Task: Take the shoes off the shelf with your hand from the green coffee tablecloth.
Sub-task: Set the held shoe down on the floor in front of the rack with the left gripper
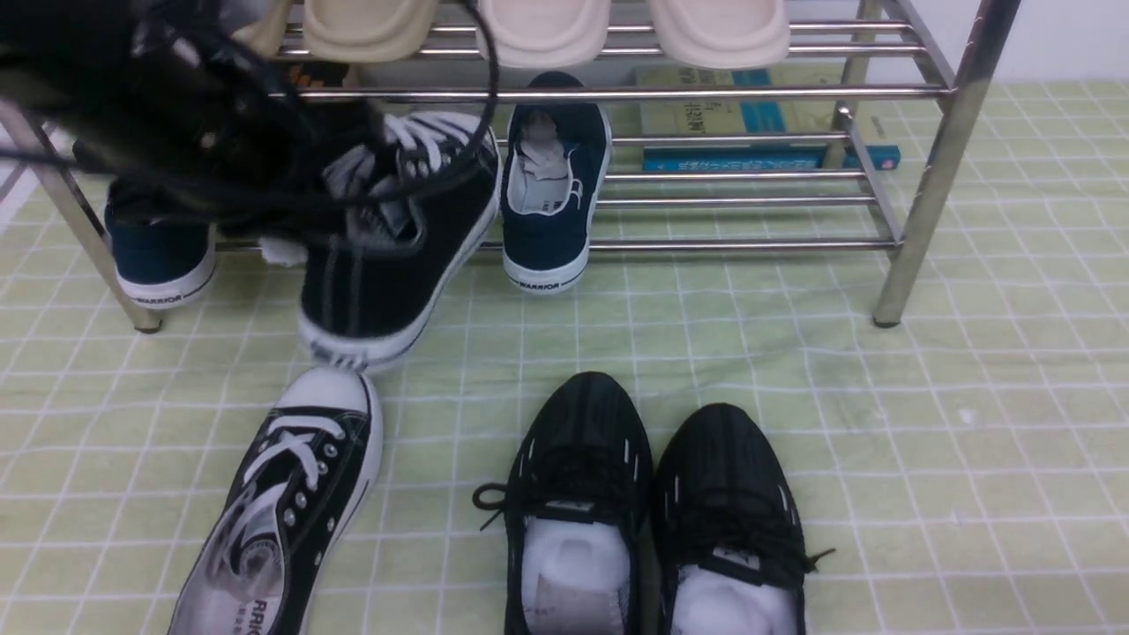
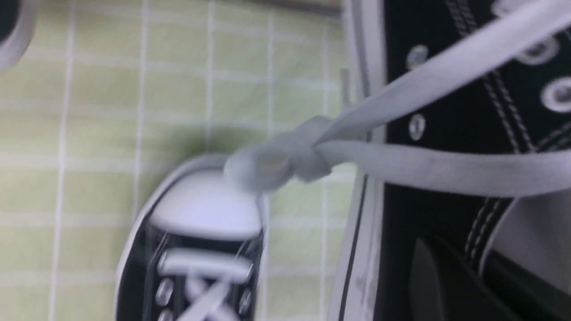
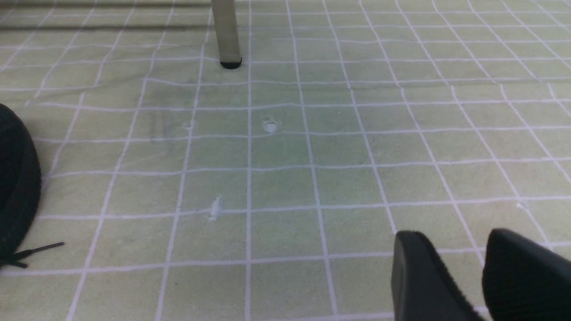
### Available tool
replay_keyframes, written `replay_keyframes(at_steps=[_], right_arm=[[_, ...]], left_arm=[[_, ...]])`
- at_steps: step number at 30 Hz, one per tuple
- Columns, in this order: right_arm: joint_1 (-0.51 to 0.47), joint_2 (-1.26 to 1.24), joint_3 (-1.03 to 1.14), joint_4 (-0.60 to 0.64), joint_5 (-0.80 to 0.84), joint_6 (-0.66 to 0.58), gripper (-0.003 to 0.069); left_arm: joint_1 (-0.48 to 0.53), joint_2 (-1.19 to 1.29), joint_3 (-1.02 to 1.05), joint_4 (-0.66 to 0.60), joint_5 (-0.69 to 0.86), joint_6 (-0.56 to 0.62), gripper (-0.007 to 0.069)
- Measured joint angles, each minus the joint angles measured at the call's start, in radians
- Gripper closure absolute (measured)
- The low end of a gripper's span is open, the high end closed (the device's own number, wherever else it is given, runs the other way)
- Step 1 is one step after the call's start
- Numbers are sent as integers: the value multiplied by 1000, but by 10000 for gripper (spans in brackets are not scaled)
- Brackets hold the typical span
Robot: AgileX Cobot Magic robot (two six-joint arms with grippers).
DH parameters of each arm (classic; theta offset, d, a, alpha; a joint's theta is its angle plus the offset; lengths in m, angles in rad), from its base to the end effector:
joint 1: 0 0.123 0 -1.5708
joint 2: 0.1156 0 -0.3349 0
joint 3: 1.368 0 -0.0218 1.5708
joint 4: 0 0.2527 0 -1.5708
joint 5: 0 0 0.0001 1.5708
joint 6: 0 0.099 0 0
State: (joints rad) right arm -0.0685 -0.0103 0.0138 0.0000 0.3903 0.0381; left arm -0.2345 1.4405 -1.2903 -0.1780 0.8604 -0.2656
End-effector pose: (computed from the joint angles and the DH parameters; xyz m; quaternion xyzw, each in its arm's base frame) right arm 0.0113 -0.0008 0.1711 0.0430 0.8056 -0.0090 0.5908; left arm 0.2968 -0.0846 0.3859 -0.0482 0.9437 -0.1582 0.2866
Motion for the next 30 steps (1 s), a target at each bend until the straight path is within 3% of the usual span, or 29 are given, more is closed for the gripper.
replay_keyframes(at_steps=[3, 9, 15, 23, 30], right_arm=[[0, 0, 0, 0, 0, 0, 420], [0, 0, 0, 0, 0, 0, 420], [0, 0, 0, 0, 0, 1, 420], [0, 0, 0, 0, 0, 1, 420], [0, 0, 0, 0, 0, 1, 420]], left_arm=[[-17, -69, 129, 11, -37, -13, 614], [-157, -162, 364, 23, -135, -66, 613], [-269, -172, 451, 148, -237, -259, 613], [-284, -212, 457, 356, -165, -514, 613], [-289, -218, 457, 352, -135, -539, 613]])
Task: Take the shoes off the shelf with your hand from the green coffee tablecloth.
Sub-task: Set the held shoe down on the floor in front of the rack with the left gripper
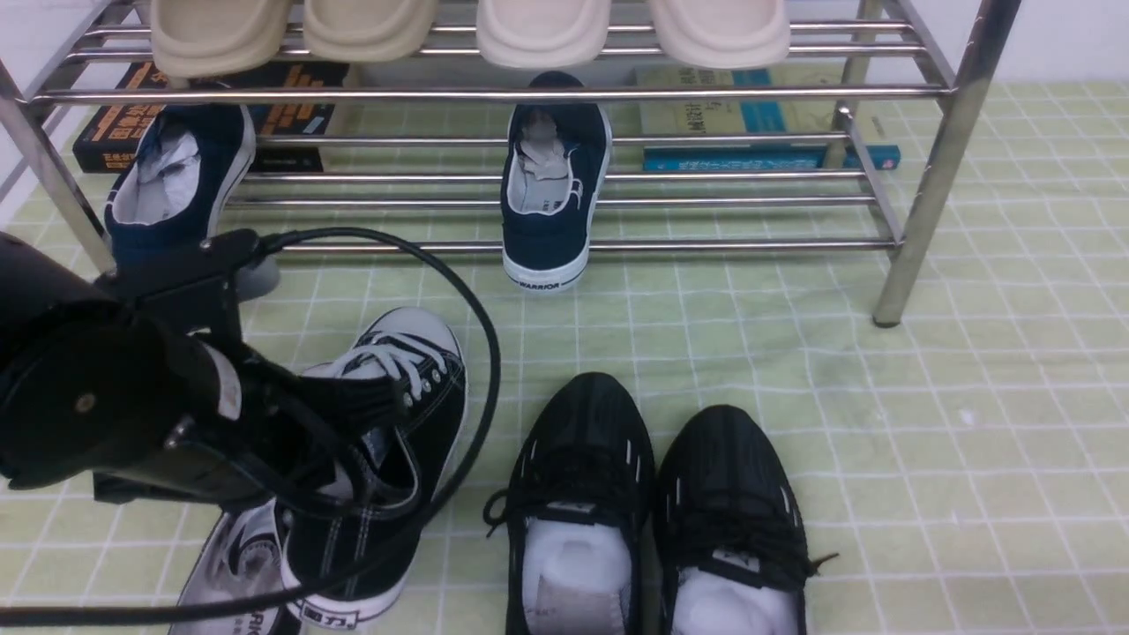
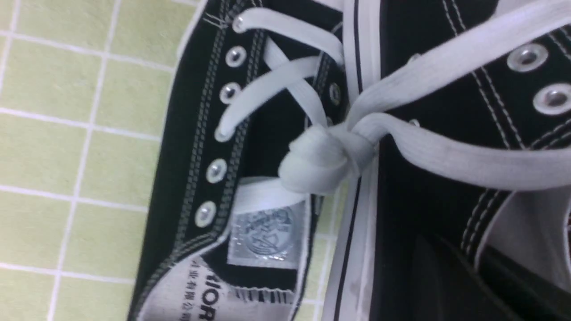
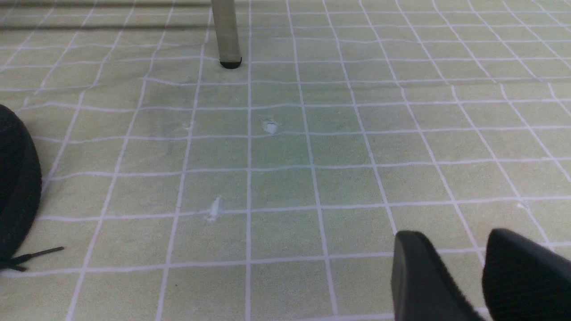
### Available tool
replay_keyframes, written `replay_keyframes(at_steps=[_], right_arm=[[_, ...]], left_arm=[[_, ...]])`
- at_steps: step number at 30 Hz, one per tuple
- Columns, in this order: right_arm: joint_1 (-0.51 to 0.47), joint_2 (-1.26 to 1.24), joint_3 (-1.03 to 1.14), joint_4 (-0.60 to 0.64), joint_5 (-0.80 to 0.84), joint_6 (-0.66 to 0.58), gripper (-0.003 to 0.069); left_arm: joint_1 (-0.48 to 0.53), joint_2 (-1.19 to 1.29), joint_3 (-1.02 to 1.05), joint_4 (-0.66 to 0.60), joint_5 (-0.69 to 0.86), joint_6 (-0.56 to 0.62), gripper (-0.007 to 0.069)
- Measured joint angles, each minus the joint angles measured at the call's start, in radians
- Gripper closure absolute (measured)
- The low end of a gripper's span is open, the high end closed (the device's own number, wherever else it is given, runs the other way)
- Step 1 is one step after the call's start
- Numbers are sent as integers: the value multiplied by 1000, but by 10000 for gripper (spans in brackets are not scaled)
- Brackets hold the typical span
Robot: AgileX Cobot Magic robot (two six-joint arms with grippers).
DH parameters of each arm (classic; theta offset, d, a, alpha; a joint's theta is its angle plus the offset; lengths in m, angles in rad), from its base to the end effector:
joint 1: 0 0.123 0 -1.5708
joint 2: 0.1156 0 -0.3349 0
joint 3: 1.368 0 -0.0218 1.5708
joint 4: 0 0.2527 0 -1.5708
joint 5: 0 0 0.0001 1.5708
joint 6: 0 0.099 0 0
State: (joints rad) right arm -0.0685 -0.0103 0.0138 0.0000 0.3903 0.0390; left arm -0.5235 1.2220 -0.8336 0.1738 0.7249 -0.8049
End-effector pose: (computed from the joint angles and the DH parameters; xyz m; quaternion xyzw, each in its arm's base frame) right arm 0.0113 -0.0008 0.1711 0.0433 0.8056 -0.0087 0.5908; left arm 0.1979 -0.1011 0.3109 -0.0879 0.9566 -0.1078 0.2559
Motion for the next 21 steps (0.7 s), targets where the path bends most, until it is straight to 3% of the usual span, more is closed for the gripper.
replay_keyframes(at_steps=[13, 21], right_arm=[[0, 0, 0, 0, 0, 0, 420], [0, 0, 0, 0, 0, 0, 420]], left_arm=[[-1, 2, 0, -150, 4, 94, 610], [-1, 37, -1, -155, 27, 101, 606]])
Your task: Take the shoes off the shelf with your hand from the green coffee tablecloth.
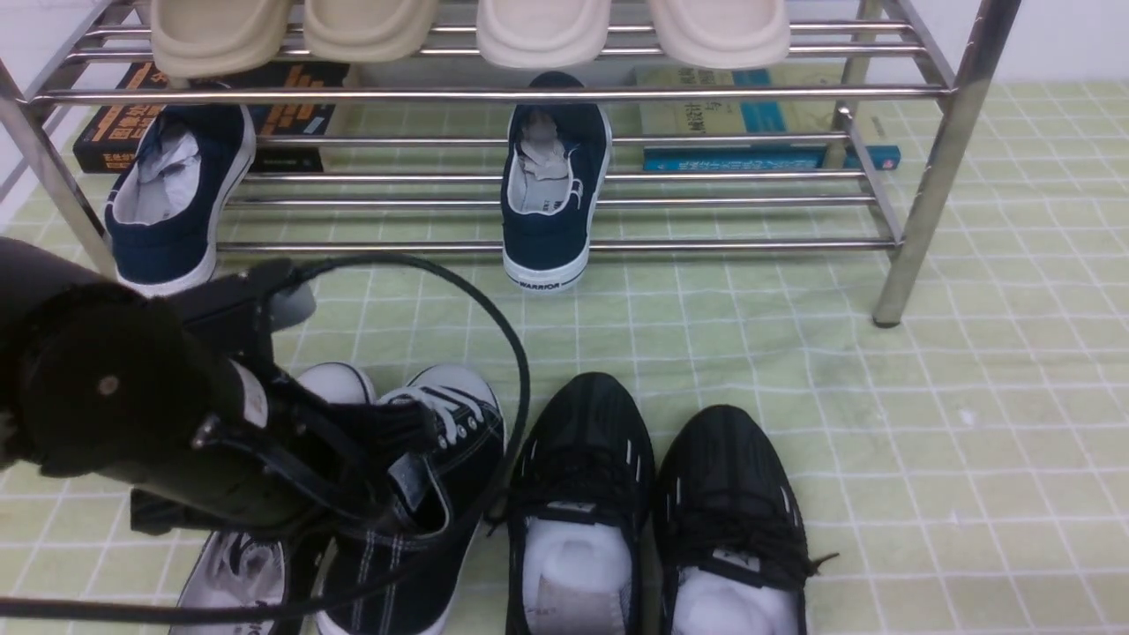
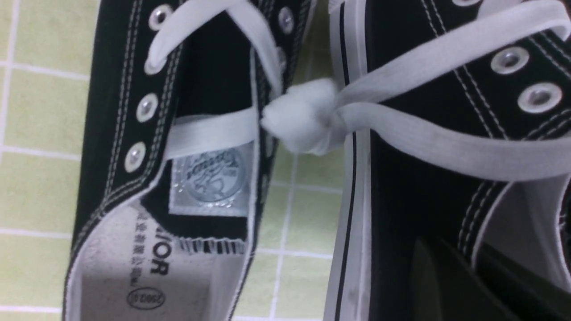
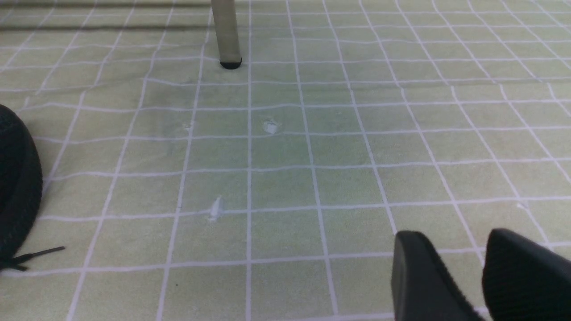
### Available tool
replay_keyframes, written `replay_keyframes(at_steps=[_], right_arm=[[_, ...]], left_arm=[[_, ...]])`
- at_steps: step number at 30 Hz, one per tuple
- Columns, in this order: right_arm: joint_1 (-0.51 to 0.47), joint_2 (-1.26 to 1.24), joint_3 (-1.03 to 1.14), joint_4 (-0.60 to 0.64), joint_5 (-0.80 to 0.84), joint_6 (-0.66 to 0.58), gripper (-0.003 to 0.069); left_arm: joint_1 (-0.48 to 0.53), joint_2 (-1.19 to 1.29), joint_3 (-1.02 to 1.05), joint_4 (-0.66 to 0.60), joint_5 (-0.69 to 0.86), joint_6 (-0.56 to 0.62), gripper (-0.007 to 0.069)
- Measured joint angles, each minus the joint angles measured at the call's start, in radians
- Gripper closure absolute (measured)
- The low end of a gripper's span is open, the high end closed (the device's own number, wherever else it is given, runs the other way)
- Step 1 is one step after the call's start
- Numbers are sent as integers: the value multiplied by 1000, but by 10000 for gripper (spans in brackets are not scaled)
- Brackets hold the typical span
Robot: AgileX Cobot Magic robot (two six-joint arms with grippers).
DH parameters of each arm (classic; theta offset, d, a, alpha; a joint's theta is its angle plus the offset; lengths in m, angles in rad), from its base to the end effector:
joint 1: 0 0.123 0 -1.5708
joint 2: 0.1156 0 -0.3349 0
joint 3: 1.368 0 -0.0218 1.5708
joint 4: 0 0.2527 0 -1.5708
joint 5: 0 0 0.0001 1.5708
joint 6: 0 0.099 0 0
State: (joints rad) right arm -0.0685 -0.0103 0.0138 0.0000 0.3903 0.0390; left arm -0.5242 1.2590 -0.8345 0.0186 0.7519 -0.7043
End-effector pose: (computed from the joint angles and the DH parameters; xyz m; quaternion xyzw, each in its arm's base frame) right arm 0.0113 -0.0008 0.1711 0.0433 0.8056 -0.0087 0.5908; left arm 0.1964 -0.1121 0.3006 -0.0823 0.9676 -0.1311 0.1994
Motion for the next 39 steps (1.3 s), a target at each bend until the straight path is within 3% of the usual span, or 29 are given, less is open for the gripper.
replay_keyframes(at_steps=[5, 9, 16, 19, 24, 29, 36, 39], right_arm=[[0, 0, 0, 0, 0, -1, 420], [0, 0, 0, 0, 0, -1, 420], [0, 0, 0, 0, 0, -1, 420], [0, 0, 0, 0, 0, -1, 420], [0, 0, 0, 0, 0, -1, 420], [0, 0, 0, 0, 0, -1, 420], [0, 0, 0, 0, 0, -1, 420], [0, 0, 0, 0, 0, 0, 420]], left_arm=[[0, 55, 0, -3, 24, 5, 584], [0, 67, 0, -2, 9, 18, 511], [0, 0, -2, 6, 4, 34, 316], [0, -93, -9, 12, 31, 83, 305], [0, -305, -93, 24, 200, 227, 406], [0, -556, -130, 26, 339, 358, 599], [0, -814, 45, 22, 283, 361, 624], [0, -941, 209, 18, 108, 276, 624]])
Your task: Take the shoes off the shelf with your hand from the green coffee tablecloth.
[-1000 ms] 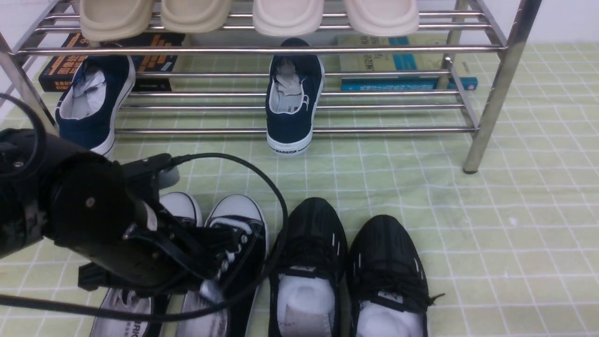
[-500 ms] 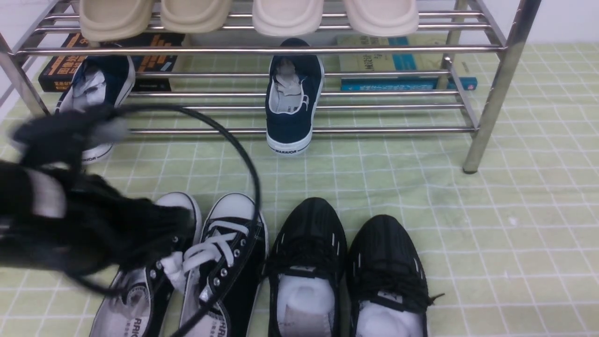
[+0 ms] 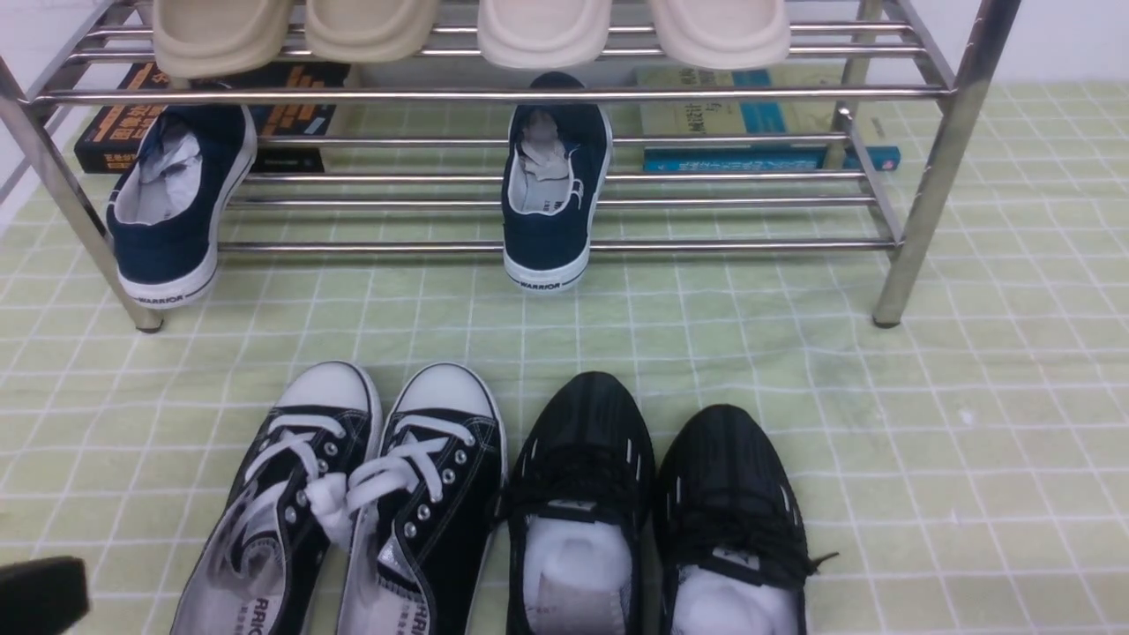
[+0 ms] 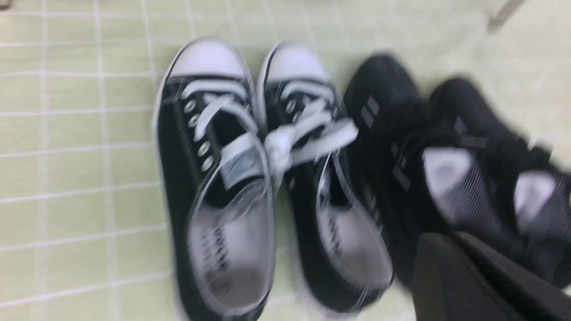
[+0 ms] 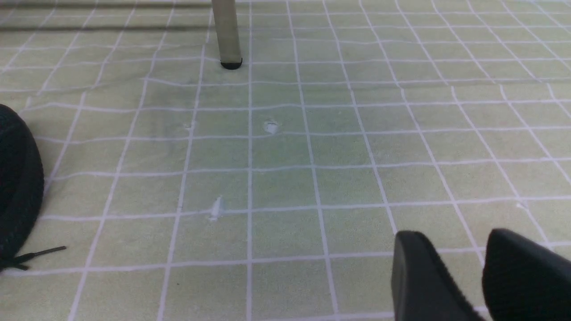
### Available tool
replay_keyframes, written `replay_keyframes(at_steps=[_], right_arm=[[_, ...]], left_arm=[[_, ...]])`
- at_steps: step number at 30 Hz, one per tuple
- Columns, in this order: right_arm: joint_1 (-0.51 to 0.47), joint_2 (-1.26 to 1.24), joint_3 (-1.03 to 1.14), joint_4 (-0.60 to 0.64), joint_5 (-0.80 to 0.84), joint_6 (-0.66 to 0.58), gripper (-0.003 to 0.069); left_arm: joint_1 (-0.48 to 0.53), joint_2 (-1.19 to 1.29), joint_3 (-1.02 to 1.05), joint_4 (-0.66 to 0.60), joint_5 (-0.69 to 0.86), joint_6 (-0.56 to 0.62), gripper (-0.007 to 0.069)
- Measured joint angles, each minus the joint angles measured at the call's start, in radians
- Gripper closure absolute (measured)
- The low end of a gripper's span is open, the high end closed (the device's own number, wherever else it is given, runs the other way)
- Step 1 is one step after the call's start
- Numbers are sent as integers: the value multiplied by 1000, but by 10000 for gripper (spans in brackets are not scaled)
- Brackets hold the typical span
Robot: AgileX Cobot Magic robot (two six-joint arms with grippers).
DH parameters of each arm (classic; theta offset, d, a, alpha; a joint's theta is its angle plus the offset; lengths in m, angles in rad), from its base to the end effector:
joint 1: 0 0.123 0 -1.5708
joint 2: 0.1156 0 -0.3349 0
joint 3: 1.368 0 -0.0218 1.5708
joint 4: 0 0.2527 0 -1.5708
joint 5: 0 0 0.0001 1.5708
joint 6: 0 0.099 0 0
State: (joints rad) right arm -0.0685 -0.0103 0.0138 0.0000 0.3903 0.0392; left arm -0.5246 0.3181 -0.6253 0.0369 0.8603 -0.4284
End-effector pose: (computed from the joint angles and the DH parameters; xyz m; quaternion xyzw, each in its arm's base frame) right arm 0.0113 -0.0008 0.1711 0.0434 0.8056 -0.0087 0.5908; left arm 0.0095 -0.0023 0.3364 0.0438 0.8500 -0.2245 0.4746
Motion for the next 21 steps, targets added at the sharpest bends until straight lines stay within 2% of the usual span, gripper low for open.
replay_keyframes(at_steps=[2, 3, 8, 17, 21], right_arm=[[0, 0, 0, 0, 0, 0, 420], [0, 0, 0, 0, 0, 0, 420], [0, 0, 0, 0, 0, 0, 420], [0, 0, 0, 0, 0, 0, 420], [0, 0, 0, 0, 0, 0, 420]], left_arm=[[0, -22, 43, -2, -51, -29, 624], [0, -50, 116, -4, -134, -80, 624], [0, -66, 219, -1, -202, -128, 624], [0, -66, 249, 31, -221, -132, 617], [16, -68, 315, 37, -330, -127, 613]])
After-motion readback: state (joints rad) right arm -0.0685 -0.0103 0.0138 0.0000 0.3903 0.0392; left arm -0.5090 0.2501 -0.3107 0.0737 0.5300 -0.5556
